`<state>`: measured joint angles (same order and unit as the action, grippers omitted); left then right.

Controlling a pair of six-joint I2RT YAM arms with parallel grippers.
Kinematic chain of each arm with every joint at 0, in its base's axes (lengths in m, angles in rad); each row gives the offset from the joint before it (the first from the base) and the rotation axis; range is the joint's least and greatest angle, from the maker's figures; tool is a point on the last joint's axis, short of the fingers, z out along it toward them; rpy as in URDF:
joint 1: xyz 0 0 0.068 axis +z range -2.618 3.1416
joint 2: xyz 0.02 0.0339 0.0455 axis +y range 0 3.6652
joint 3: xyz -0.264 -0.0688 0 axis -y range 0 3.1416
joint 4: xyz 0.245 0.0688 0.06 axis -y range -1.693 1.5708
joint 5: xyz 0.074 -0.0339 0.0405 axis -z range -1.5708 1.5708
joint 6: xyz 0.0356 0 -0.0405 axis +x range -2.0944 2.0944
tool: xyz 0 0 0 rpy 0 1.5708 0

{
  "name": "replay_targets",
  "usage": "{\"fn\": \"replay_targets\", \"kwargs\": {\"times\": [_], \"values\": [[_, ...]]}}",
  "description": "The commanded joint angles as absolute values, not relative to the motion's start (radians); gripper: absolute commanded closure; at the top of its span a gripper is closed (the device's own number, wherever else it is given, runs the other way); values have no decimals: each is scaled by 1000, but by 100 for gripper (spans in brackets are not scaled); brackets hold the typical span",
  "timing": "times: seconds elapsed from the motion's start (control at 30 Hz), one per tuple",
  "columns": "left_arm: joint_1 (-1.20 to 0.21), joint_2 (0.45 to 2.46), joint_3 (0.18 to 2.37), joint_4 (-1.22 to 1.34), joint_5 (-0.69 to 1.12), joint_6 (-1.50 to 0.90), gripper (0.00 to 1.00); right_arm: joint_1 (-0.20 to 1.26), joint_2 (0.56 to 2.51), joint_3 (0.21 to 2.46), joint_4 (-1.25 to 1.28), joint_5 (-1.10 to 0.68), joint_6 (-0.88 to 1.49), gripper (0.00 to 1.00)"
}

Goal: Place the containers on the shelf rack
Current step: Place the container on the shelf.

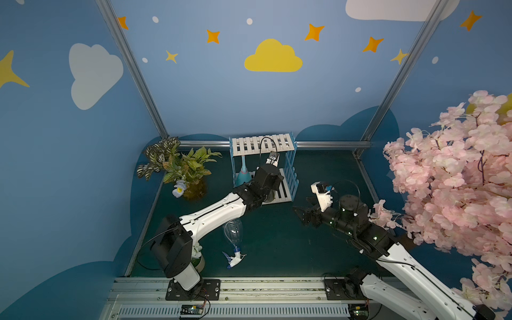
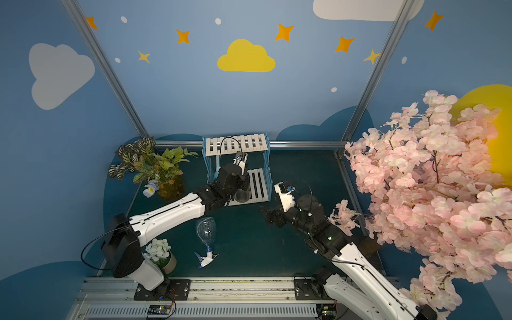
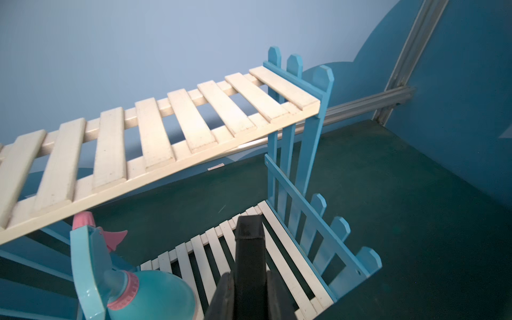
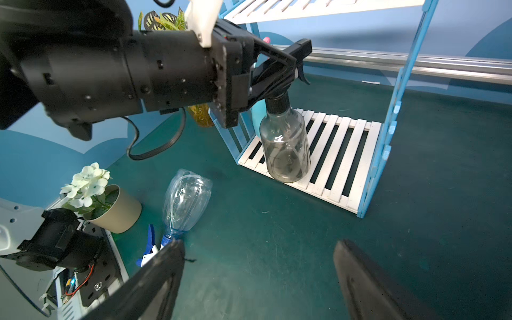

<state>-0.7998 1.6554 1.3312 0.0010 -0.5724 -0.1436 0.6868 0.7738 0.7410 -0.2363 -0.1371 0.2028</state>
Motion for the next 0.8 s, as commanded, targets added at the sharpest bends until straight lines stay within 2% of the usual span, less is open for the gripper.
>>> {"fn": "replay_targets", "kwargs": {"times": [0.0, 0.3, 0.77], "values": [[-804, 1704, 1399, 27, -697, -180, 97, 682, 742, 734, -202, -109, 194, 9], [-802, 1789, 1484, -20, -736, -174, 97, 681, 705, 698, -203, -79, 183, 8], [-731, 1854, 1492, -8, -679, -263, 97, 680, 704, 678, -188, -72, 204, 8]]}}
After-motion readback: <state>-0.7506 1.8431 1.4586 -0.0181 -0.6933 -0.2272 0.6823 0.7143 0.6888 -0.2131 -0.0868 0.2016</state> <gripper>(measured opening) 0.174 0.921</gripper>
